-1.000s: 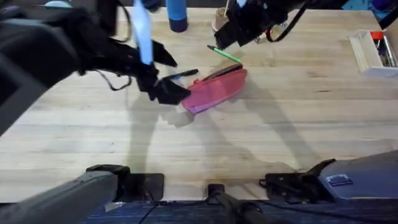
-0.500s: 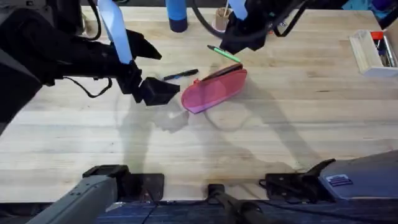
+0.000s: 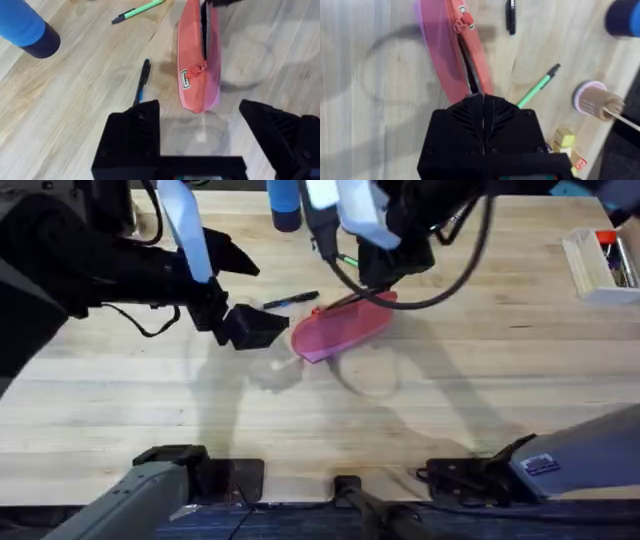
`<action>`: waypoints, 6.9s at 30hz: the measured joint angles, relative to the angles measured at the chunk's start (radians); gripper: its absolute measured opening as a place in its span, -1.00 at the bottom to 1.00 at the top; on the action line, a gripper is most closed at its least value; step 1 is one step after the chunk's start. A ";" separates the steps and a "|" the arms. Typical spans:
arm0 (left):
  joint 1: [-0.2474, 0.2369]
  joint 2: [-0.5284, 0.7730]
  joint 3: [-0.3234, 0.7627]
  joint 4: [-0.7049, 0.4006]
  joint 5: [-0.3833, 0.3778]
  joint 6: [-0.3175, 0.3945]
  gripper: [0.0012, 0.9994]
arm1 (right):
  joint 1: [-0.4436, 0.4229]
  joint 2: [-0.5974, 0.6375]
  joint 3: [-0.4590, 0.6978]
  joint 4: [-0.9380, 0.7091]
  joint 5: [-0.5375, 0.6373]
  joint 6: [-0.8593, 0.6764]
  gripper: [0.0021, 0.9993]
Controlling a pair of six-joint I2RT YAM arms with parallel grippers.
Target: Unzip the bag, pick up the pens from the table one at a time and place them inside, then zip the bag closed.
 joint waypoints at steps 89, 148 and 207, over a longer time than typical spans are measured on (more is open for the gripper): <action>-0.070 0.206 0.098 0.098 -0.257 0.000 0.98 | -0.093 -0.243 0.000 -0.063 -0.009 0.295 1.00; -0.230 0.727 0.270 0.121 -0.598 0.081 0.99 | -0.093 -0.243 0.000 -0.044 -0.009 0.426 1.00; -0.293 0.879 0.788 -0.338 -0.458 -0.155 -0.92 | -0.093 -0.514 0.000 -0.221 0.023 0.588 1.00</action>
